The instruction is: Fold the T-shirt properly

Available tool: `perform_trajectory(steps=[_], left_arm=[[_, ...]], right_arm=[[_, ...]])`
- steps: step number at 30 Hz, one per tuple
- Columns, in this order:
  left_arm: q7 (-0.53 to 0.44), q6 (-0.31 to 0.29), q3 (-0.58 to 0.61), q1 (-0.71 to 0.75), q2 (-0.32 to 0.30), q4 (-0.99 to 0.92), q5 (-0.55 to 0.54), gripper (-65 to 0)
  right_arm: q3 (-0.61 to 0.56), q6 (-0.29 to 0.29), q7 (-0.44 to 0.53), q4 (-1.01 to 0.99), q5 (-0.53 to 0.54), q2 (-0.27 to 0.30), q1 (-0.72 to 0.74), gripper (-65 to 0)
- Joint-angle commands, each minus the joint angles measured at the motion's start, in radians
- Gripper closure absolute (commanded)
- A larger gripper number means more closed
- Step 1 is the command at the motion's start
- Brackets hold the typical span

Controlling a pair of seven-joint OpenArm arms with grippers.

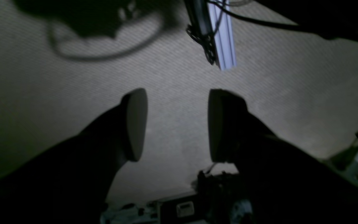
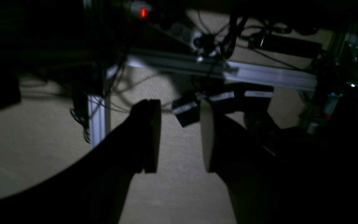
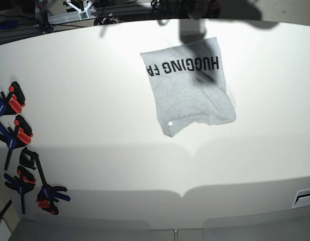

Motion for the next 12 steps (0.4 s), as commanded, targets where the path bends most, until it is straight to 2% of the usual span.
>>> perform_trajectory(steps=[1,12], left_arm=[[-0.003,-0.001,0.0,0.011,-0.005,0.002,-0.002,-29.1],[0.011,-0.002,0.0,0.0,-0.017,0.034,-0.002,-29.1]], right_arm=[[0.0,0.0,0.011,0.0,0.008,0.012,-0.003,-19.7],[0.0,0.001,-0.003,0.0,0.026,0.006,-0.003,-19.7]])
